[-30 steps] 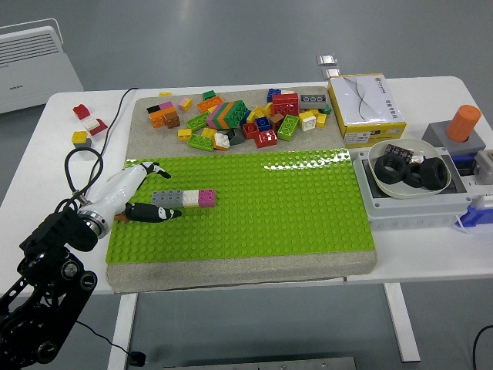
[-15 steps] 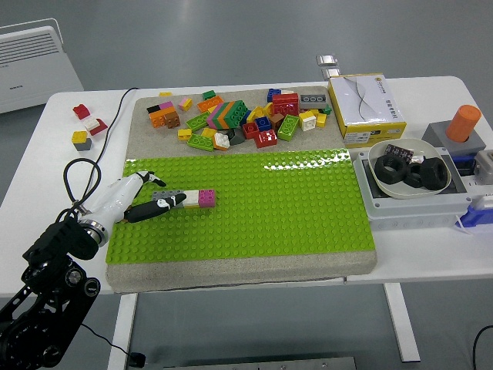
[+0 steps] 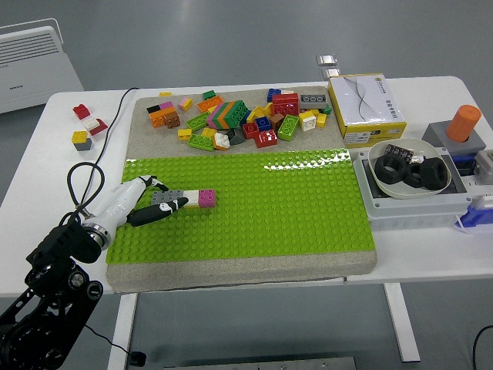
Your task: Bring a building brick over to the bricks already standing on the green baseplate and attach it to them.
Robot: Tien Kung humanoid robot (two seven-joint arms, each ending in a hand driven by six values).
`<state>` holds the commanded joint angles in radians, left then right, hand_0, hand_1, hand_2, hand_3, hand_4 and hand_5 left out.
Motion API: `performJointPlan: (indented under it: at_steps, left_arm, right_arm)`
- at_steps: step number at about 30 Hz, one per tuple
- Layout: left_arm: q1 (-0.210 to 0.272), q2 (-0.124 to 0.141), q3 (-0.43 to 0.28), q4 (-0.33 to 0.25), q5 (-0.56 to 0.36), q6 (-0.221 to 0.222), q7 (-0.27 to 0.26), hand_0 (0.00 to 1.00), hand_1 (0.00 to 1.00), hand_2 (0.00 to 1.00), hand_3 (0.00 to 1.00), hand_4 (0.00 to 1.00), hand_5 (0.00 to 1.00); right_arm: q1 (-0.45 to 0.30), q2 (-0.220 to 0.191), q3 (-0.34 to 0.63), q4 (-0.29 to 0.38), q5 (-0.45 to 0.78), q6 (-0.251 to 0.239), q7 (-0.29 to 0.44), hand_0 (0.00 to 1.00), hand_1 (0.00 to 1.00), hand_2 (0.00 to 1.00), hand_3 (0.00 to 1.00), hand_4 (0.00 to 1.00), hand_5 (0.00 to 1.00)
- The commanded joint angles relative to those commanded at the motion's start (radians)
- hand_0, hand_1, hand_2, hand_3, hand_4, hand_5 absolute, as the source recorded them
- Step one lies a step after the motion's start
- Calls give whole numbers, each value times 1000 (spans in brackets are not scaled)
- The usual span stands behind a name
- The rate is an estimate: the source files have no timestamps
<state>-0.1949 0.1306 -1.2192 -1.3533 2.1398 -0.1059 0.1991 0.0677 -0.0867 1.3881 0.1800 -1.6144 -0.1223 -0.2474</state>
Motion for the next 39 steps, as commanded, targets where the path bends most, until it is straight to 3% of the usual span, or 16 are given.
performJointPlan:
  at_steps: [14,24,39]
  left_arm:
    - [6,2,6,12,-11,6,-4,992,956,943,690,899,845]
    - [1,-3,9,63,-16,32,-32,991,954,940,681,905,829]
    - [5,-4,17,68,-12,36,-34,989,954,934,673,903,818]
  right_arm:
    - [0,0,9,0,-9,2,1,679,658,758,821,896,998]
    - [2,0,4,0,-5,2,1,679,658,758,821,896,998]
    - [1,0,1,0,-2,2,2,679,657,759,819,893,998]
